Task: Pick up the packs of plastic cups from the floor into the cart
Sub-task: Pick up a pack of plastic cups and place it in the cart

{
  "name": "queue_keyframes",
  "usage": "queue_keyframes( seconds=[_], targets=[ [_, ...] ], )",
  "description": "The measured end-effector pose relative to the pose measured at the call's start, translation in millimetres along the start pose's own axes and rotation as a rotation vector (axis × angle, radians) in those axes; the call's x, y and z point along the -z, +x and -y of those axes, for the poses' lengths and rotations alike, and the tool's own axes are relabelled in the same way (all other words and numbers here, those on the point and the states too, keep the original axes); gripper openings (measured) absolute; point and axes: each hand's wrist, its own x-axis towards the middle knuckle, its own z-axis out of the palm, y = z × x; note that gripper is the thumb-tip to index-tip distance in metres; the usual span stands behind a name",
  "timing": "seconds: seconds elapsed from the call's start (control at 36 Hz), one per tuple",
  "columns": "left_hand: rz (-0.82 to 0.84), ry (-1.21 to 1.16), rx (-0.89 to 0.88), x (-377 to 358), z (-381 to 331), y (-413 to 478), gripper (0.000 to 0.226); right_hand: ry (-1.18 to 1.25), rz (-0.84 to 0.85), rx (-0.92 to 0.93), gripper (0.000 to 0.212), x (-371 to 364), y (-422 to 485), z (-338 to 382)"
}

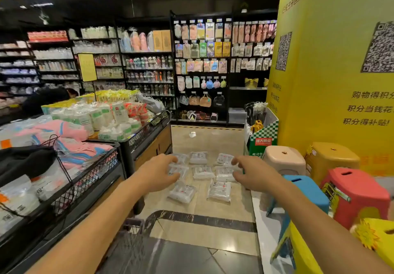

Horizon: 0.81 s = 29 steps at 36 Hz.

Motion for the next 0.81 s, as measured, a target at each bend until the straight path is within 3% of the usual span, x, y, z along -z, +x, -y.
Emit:
queue_keyframes(
  seconds=[0.39,0.81],
  targets=[
    [0.049,-0.013,0.110,-39.3,1.8,142.9,0.054,-0.026,0.092,0.050,0.043,-15.2,153.3,-85.4],
    [0.074,-0.058,0.092,-57.0,116.7,367.8,0.054,-0.030,0.133,0.005,0.044,-30.3,383.9,-87.1]
  ],
)
